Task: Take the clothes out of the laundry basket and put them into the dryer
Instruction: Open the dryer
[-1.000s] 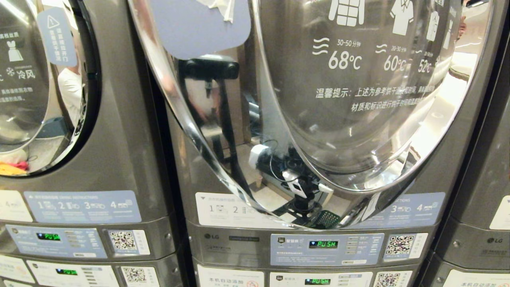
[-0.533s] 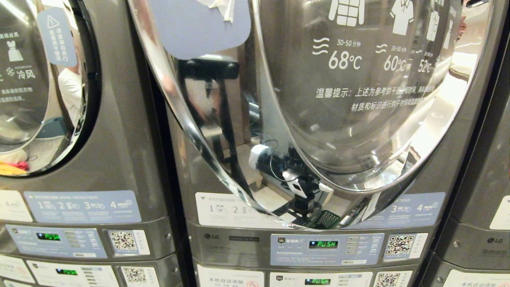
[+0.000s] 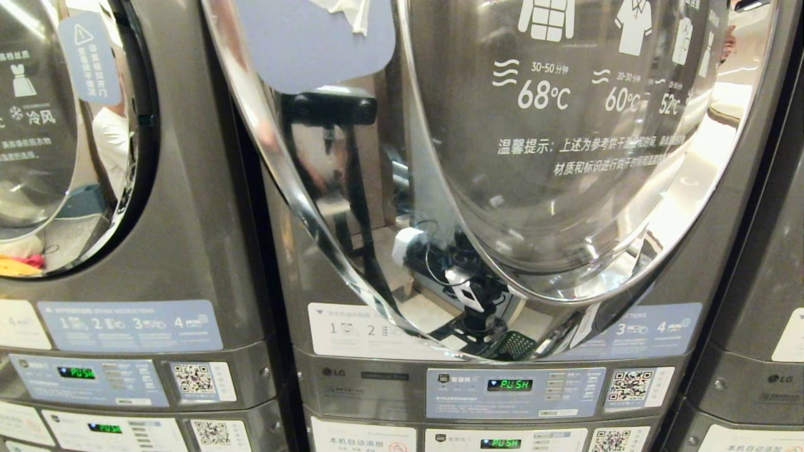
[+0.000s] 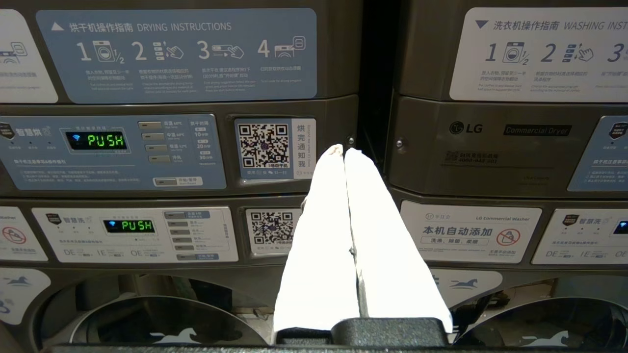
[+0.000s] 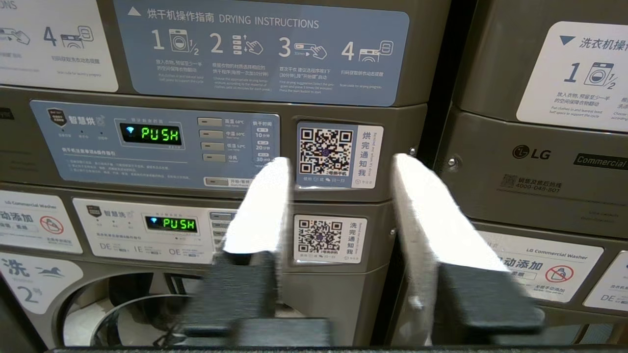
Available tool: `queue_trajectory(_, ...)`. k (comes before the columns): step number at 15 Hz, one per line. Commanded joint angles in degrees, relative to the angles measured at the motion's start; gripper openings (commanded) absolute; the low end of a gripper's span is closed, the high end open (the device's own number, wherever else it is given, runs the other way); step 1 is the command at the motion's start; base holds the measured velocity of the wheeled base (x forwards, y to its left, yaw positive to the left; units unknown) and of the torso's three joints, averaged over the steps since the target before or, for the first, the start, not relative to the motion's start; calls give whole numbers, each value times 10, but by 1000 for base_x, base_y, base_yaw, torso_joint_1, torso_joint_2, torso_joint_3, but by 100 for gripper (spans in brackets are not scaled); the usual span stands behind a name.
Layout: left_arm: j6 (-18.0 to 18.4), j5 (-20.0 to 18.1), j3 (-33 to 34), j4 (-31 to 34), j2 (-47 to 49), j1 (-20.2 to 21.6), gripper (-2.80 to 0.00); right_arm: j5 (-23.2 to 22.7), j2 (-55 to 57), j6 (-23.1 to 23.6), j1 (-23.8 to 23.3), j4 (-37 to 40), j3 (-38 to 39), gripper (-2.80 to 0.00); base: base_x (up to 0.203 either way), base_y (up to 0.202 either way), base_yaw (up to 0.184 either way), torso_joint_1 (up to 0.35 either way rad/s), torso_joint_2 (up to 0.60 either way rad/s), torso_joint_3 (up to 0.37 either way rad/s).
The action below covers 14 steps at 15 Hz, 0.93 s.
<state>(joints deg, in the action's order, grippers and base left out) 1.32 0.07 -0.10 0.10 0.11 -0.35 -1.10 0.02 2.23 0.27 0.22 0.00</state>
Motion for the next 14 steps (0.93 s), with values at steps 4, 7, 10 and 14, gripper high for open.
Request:
queue_trajectory(4, 0, 0, 0, 0, 0, 0, -280, 0, -1, -6, 0, 0, 0, -280, 0, 0, 0, 0, 0, 0)
queue_trajectory(7, 0, 0, 0, 0, 0, 0, -280, 0, -1, -6, 0, 0, 0, -280, 0, 0, 0, 0, 0, 0)
queue_trajectory(10, 0, 0, 0, 0, 0, 0, -280, 1, -1, -6, 0, 0, 0, -280, 0, 0, 0, 0, 0, 0)
queue_trajectory(14, -2, 0, 0, 0, 0, 0, -280, 1, -1, -7, 0, 0, 0, -280, 0, 0, 0, 0, 0, 0)
